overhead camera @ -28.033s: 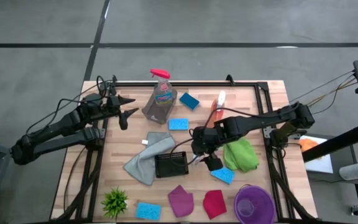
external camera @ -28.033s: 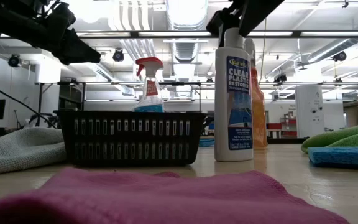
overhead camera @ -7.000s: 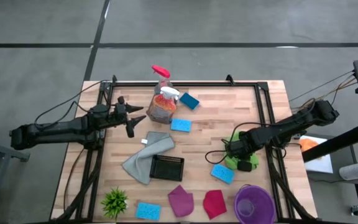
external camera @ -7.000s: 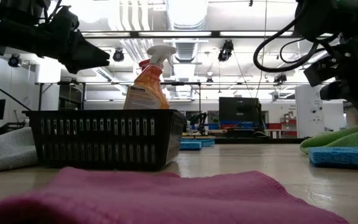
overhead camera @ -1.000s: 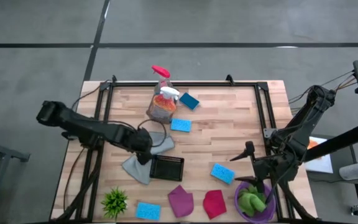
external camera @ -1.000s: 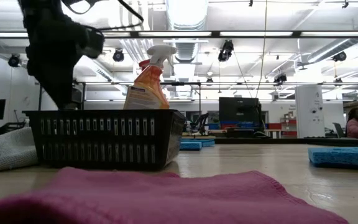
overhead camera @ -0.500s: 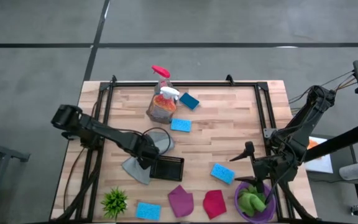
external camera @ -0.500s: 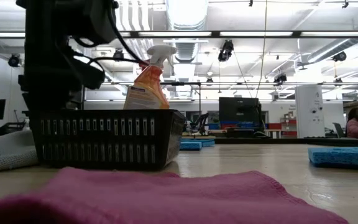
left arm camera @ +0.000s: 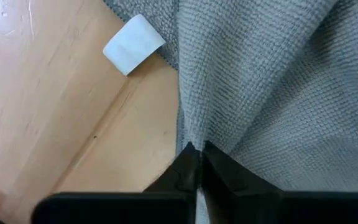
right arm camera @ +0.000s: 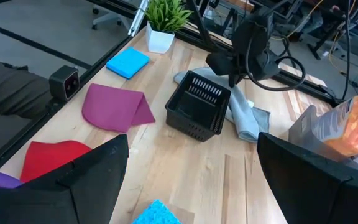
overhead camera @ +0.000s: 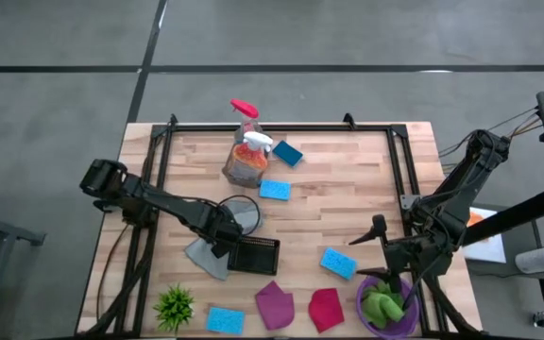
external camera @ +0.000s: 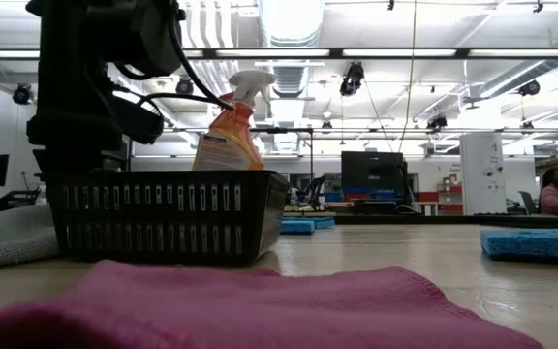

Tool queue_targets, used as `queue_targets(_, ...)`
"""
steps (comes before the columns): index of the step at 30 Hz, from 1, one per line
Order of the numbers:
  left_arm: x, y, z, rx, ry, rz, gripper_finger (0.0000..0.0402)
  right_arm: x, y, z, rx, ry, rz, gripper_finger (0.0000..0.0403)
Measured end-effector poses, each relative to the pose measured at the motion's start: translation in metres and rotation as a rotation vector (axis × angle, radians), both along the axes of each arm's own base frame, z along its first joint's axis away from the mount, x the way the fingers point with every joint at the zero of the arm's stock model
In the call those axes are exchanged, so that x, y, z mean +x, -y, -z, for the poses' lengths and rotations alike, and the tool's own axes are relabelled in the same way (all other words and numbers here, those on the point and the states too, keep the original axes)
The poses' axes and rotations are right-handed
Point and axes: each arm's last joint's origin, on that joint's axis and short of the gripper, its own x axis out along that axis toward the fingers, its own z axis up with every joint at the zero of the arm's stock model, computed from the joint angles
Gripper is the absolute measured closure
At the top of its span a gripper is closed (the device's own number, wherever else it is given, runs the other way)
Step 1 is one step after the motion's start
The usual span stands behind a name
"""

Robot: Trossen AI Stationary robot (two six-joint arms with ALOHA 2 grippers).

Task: Pick & Place Kitchen Items
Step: Put the gray towel into the violet bucket

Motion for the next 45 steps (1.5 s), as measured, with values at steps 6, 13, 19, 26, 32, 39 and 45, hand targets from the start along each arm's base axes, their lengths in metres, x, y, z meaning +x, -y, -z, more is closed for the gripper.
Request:
queue_targets(6,-0.006,-0.002,-0.016,0.035,0.05,0.0,0.0398,0.0,0.0,0.0,-0.011,0.005,0.0,0.0051)
queue_targets(13,-0.025,-0.01,-0.065,0.158,0.308,-0.014,0.04,0.003,-0.002,-0.004,-0.024,0.086,0.015,0.0051)
queue_targets(19,-0.044,-0.02,-0.105,0.277,0.564,-0.008,0.04,0.008,-0.002,-0.001,-0.012,0.309,-0.02,0.0051)
queue_targets(26,-0.036,-0.021,-0.142,0.398,0.894,0.156,0.0401,0.018,0.019,0.012,0.0,0.489,0.032,0.0051)
queue_targets(32,-0.02,-0.017,-0.168,0.483,1.032,0.284,0.0401,0.033,0.034,0.009,0.025,0.5,0.006,0.0051)
queue_targets(39,0.01,-0.01,-0.192,0.585,1.096,0.368,0.0401,0.051,0.056,0.011,0.103,0.489,-0.012,0.0051)
queue_targets(45,0.047,-0.007,-0.207,0.658,1.107,0.426,0.0401,0.065,0.073,0.016,0.136,0.462,0.029,0.0051)
